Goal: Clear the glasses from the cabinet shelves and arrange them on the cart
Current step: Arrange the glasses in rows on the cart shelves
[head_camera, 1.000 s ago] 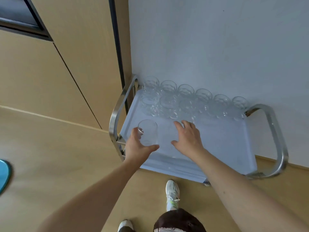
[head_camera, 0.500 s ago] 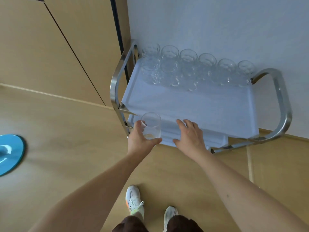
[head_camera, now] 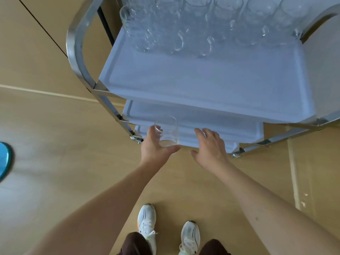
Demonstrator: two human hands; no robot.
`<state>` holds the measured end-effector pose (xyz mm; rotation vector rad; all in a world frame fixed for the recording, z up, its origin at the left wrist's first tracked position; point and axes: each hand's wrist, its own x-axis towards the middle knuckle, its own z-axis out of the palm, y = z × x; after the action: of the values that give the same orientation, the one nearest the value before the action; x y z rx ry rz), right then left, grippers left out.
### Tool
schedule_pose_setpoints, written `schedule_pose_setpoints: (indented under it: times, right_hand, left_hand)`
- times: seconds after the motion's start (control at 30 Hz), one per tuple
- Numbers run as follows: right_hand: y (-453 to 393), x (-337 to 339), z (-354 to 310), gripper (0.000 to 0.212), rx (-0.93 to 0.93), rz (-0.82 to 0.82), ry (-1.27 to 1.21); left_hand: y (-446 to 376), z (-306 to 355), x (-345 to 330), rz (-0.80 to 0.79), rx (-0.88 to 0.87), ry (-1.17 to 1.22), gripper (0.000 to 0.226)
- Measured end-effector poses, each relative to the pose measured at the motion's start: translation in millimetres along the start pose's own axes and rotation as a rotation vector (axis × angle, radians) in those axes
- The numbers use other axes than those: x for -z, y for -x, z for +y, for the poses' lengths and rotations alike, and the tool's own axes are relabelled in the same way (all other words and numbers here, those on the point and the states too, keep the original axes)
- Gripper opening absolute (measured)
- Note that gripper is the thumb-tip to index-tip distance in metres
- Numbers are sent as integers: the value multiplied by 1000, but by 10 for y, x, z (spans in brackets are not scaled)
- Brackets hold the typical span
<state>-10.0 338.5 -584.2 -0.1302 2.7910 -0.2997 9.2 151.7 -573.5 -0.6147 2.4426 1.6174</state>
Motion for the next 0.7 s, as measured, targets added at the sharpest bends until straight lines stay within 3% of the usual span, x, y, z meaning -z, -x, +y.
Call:
schedule_pose_setpoints:
  times: [0.3, 0.7]
  right_hand:
    - [-730, -744, 460, 72, -52, 133, 6]
    - [-1515, -1083, 551, 66, -22, 373, -35]
  left_hand:
    - [-834, -657, -625, 30, -127, 4, 71]
    - [-1728, -761, -883, 88, -365, 61, 75]
